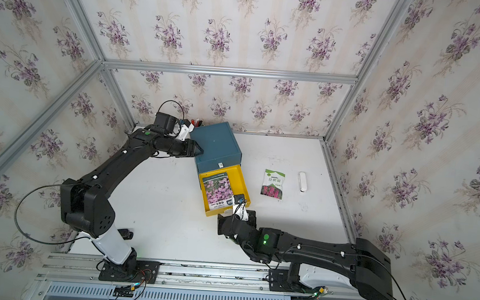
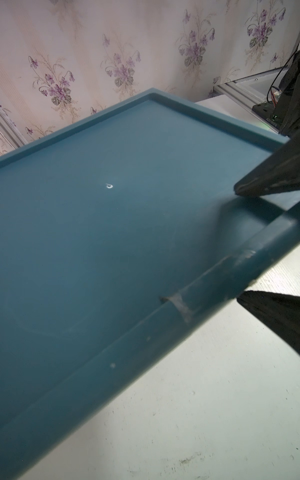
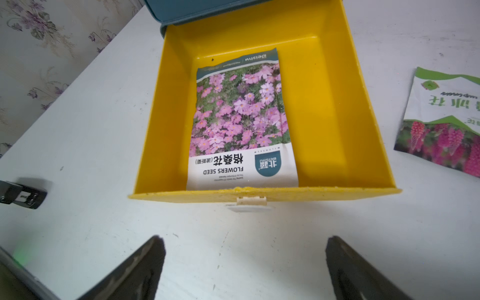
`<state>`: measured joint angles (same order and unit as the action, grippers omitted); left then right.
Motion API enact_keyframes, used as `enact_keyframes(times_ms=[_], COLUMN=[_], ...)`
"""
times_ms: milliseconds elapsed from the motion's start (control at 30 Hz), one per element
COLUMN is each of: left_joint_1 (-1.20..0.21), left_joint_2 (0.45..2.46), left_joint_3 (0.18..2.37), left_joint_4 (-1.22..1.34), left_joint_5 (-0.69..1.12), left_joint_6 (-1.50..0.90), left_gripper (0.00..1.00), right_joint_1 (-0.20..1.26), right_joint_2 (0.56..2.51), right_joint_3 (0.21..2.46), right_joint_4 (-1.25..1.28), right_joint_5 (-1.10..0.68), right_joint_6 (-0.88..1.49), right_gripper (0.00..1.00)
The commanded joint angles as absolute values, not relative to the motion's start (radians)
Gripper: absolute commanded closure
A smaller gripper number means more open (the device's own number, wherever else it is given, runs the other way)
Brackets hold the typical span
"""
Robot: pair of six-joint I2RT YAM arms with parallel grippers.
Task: Take the seed bags out of the drawer
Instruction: Open the drawer in the storage box, then pick up the seed packet from the drawer.
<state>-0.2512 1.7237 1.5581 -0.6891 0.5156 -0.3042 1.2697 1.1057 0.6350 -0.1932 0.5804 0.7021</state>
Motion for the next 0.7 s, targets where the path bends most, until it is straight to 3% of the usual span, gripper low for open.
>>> enact_keyframes(times_ms=[0,400,667], left_joint_1=[-0.255,-0.256,-0.257], left_joint_2=[1.738,1.724,1.723], left_joint_3=[1.536,1.499,1.500], left_joint_4=[-0.890,-0.864,-0.862], left_joint_5=[0.421,0.420,0.413], left_joint_6=[-0.280,-0.285,-0.286], left_gripper=[0.39,0.39,0.39], right_joint_1=[1.231,0.844,0.776], right_joint_2=[1.081,1.289,1.481], right_joint_3=[0.699,1.025,1.179], right_joint_4=[-0.326,-0.454,-0.559], right_joint_5=[0.485,-0.058,-0.184], right_joint_6=[0.667,0.493,0.458], right_gripper=[0.00,0.00,0.03])
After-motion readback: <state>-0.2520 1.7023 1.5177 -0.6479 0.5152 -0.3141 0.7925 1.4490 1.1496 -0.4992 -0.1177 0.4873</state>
